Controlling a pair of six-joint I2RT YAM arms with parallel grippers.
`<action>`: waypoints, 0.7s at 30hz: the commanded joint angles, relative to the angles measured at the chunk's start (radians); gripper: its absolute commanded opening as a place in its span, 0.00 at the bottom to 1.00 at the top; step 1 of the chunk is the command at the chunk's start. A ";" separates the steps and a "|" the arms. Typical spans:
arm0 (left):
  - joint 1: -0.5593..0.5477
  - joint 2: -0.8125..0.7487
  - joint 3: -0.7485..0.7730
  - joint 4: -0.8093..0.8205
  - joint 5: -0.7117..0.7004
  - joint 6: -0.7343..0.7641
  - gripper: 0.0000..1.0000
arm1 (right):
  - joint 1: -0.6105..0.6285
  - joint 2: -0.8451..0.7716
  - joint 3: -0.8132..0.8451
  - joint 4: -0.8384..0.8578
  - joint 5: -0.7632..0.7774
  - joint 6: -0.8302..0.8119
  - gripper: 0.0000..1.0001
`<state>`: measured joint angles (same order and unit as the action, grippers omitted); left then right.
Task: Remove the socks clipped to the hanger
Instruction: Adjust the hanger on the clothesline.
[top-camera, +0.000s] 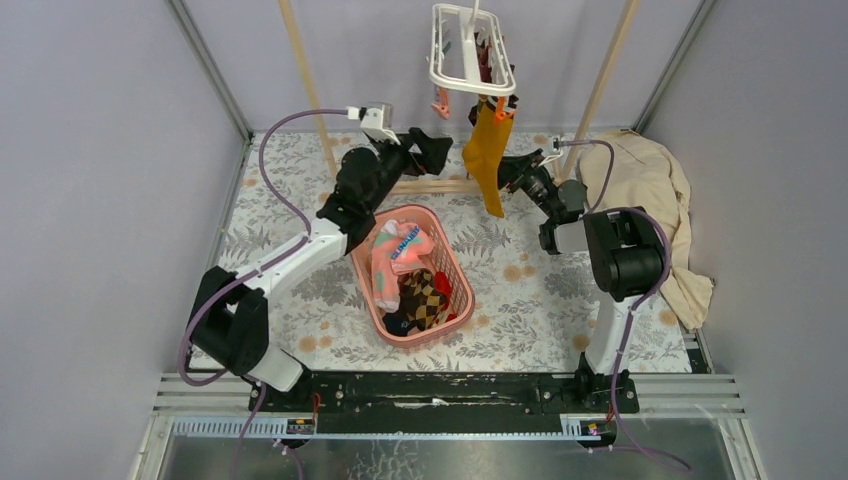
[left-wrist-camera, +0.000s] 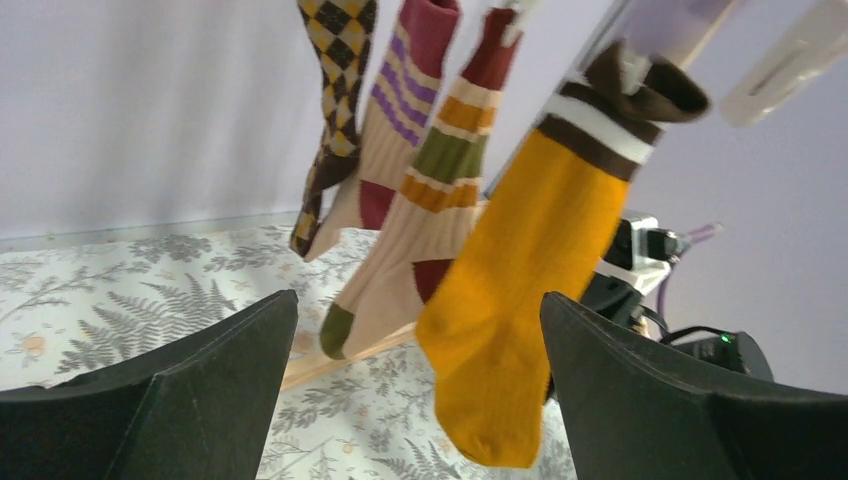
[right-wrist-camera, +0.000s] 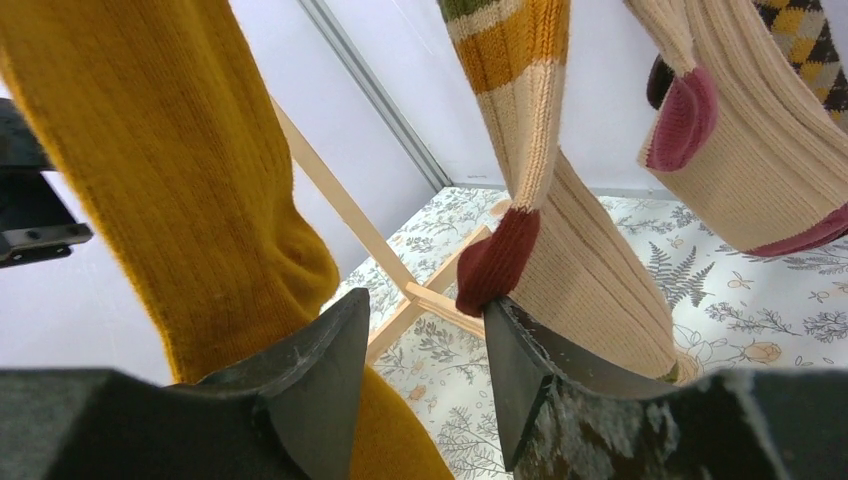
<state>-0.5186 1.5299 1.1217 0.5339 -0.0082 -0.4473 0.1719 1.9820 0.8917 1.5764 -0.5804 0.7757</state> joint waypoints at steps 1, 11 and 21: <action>-0.082 -0.022 -0.022 -0.019 -0.055 0.066 0.99 | 0.006 -0.075 -0.022 0.129 0.016 -0.038 0.53; -0.258 0.076 0.010 -0.024 -0.211 0.119 0.99 | 0.035 -0.128 -0.078 0.126 -0.023 -0.053 0.51; -0.285 0.216 0.101 0.035 -0.538 0.192 0.99 | 0.063 -0.196 -0.138 0.126 -0.063 -0.068 0.45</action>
<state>-0.8116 1.7008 1.1675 0.4931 -0.3588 -0.3145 0.2192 1.8622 0.7712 1.5761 -0.6109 0.7403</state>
